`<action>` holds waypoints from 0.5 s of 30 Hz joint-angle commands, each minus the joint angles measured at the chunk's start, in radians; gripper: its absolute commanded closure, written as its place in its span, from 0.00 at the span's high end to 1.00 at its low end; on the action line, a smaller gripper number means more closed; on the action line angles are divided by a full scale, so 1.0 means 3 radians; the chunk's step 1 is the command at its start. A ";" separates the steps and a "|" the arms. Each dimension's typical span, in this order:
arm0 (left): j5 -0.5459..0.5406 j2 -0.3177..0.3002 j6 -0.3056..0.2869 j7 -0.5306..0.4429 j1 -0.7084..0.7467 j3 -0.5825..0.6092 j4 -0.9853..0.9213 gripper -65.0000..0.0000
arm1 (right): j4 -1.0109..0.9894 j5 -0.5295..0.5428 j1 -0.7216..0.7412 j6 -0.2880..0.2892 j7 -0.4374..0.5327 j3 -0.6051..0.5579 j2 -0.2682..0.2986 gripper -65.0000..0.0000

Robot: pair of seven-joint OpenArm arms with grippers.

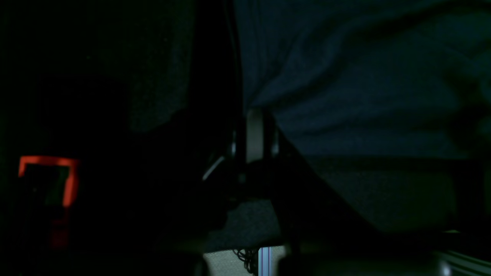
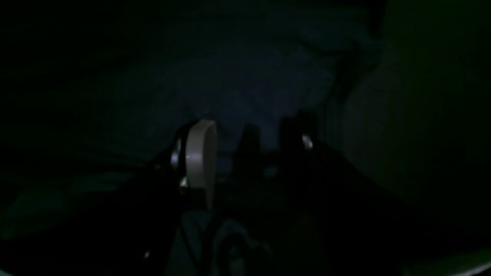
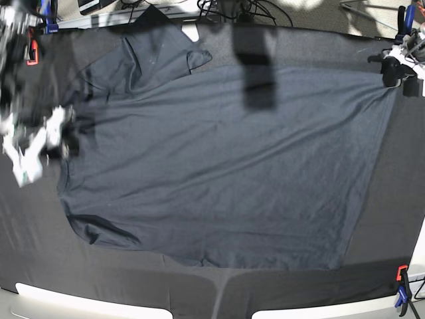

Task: Layout the t-shirt on the table in an organized manner, then fold the t-shirt properly
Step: 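Move both grippers to the collar-edge corners of the shirt and grasp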

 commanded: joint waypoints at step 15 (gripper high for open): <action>-0.0151 -0.0058 -0.0153 -0.0076 0.0001 -0.0034 0.0050 0.00 | 0.0215 0.0566 -0.0570 -0.0142 -0.0362 0.0902 -0.0429 0.40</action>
